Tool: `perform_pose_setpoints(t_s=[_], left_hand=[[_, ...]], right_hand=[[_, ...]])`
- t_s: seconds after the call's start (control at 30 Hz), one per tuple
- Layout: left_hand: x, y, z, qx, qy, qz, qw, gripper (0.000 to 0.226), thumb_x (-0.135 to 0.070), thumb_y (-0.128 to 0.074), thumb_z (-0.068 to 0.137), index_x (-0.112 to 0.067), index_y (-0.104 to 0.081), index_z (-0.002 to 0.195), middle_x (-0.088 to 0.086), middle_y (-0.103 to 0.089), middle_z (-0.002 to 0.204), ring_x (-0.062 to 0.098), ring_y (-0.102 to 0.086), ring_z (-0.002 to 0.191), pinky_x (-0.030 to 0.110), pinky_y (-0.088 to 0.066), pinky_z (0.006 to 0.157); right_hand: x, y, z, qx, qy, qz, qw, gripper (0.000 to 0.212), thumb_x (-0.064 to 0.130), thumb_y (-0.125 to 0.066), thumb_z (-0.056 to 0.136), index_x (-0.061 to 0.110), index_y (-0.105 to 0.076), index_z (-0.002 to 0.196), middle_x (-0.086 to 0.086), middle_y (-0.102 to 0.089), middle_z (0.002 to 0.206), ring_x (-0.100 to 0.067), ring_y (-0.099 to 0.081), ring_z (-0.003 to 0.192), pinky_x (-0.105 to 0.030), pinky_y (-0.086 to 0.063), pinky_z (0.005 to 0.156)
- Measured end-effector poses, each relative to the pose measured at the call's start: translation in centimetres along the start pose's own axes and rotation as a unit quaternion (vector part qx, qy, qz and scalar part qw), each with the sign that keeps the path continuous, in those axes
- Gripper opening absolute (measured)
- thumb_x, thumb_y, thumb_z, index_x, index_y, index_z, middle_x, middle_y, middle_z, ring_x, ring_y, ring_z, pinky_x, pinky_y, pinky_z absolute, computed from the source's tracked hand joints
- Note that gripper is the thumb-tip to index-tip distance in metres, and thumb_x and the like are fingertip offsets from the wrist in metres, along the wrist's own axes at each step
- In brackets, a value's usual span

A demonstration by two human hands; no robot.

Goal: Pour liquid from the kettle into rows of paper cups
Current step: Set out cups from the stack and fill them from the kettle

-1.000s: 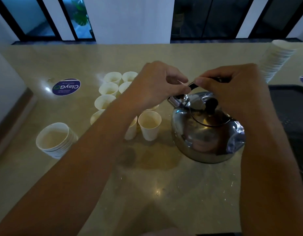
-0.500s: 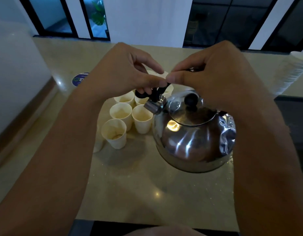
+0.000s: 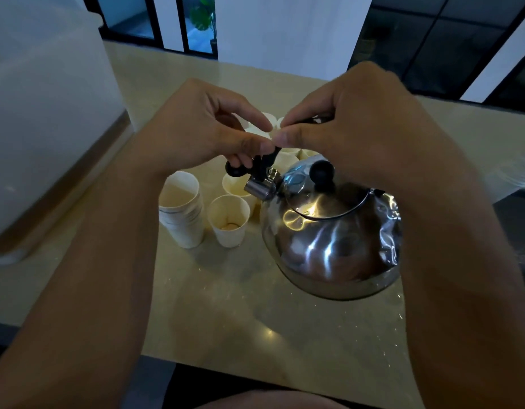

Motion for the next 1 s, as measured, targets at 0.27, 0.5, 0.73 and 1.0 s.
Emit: perform_pose_setpoints(t_s=[0.27, 0.5, 0.73, 1.0], left_hand=[[1.8, 1.2, -0.9, 0.007, 0.011, -0.029, 0.999, 0.033, -0.026, -0.080, 0.070, -0.013, -0.075, 0.100, 0.007, -0.076, 0.073, 0.022, -0.074, 0.065, 0.031, -0.062, 0.064], [3.2, 1.3, -1.3, 0.024, 0.025, -0.059, 0.998, 0.033, -0.026, -0.080, 0.071, -0.014, -0.075, 0.102, 0.009, -0.077, 0.077, 0.026, -0.075, 0.070, 0.032, -0.062, 0.068], [3.9, 1.6, -1.3, 0.026, 0.029, -0.075, 0.996, 0.038, -0.027, -0.080, 0.069, -0.012, -0.075, 0.103, 0.013, -0.076, 0.078, 0.029, -0.075, 0.071, 0.035, -0.062, 0.070], [4.0, 1.6, -1.3, 0.026, 0.027, -0.067, 0.997, 0.036, -0.026, -0.079, 0.071, -0.012, -0.075, 0.104, 0.012, -0.077, 0.081, 0.026, -0.075, 0.072, 0.030, -0.062, 0.070]], right_hand=[[2.0, -1.4, 1.5, 0.047, 0.011, -0.030, 0.998, 0.026, 0.056, -0.079, 0.072, 0.036, -0.080, 0.088, 0.021, -0.064, 0.075, 0.004, -0.058, 0.070, -0.005, -0.037, 0.051], [2.9, -2.3, 2.3, 0.067, 0.007, -0.058, 0.996, 0.025, 0.055, -0.081, 0.070, 0.038, -0.079, 0.088, 0.018, -0.070, 0.085, 0.003, -0.060, 0.072, -0.007, -0.035, 0.052], [3.4, -2.8, 2.8, 0.087, 0.011, -0.065, 0.994, 0.023, 0.052, -0.082, 0.072, 0.037, -0.079, 0.089, 0.017, -0.072, 0.085, 0.000, -0.062, 0.073, -0.008, -0.038, 0.056], [3.8, -2.9, 3.2, 0.090, 0.018, -0.072, 0.993, 0.023, 0.049, -0.082, 0.072, 0.034, -0.079, 0.089, 0.014, -0.071, 0.084, -0.005, -0.064, 0.074, -0.017, -0.044, 0.062]])
Point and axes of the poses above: each hand's wrist, its own z-axis towards the middle knuckle, its own y-axis out of the back of the hand, x = y × z, the point moved 2 cm from there along z, towards the middle knuckle
